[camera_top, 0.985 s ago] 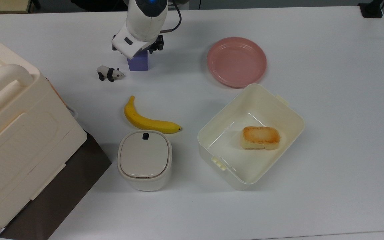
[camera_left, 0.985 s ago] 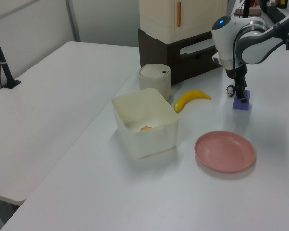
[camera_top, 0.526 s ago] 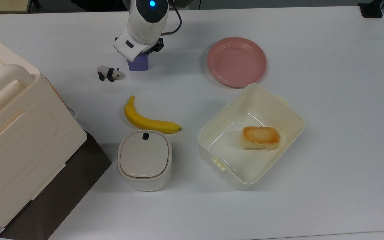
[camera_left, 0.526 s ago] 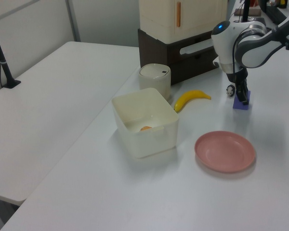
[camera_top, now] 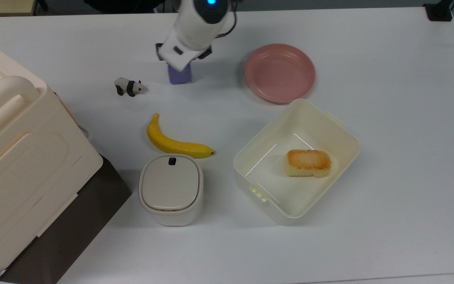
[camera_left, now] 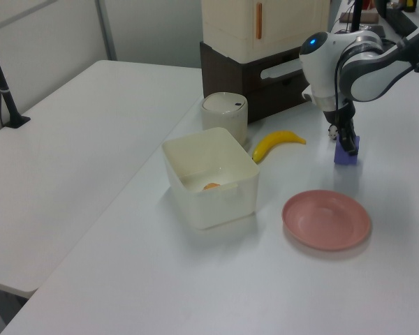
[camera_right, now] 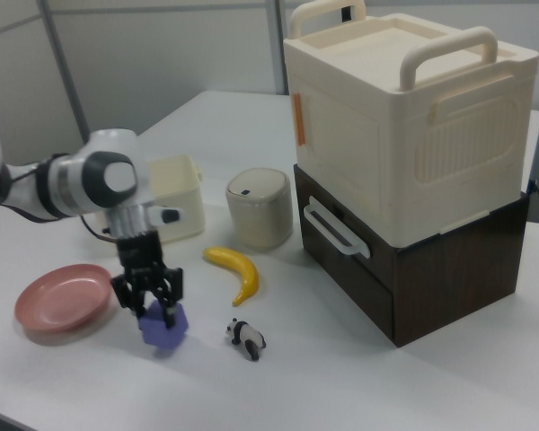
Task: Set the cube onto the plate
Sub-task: 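Carry the purple cube over the pink plate and lower it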
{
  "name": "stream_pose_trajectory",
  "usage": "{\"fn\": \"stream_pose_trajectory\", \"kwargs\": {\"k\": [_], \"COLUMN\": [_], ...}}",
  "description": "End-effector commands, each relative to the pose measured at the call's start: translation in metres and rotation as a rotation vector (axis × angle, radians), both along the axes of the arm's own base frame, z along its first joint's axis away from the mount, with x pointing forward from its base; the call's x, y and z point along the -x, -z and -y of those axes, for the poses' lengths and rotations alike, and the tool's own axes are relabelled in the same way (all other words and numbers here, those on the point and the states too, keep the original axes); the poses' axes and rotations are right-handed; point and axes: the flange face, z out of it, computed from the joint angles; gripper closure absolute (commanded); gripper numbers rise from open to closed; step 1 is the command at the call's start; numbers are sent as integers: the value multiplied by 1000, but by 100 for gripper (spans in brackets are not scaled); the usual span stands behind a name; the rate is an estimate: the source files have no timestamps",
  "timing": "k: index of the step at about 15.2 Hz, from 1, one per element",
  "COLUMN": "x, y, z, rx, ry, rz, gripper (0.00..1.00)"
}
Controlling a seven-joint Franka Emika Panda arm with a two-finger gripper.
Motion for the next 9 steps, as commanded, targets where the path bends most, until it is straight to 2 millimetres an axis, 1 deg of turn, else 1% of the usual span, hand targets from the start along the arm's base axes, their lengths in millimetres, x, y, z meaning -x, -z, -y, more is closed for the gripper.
{"fn": "stream_pose_trajectory", "kwargs": {"k": [1,4,5,6,8,9], "x": [4,2,0,-1,5,11], "y": [-30,-50,-57,-63,-71,-70], "z": [-53,-98,-118,-133,-162,-176], "rx": [-1,-17,-34,-45,-43,-41], "ry": [7,28,65,85,92,88], "rz": [13,61,90,113,141,145], "gripper": [76,76,76,76,77,77]}}
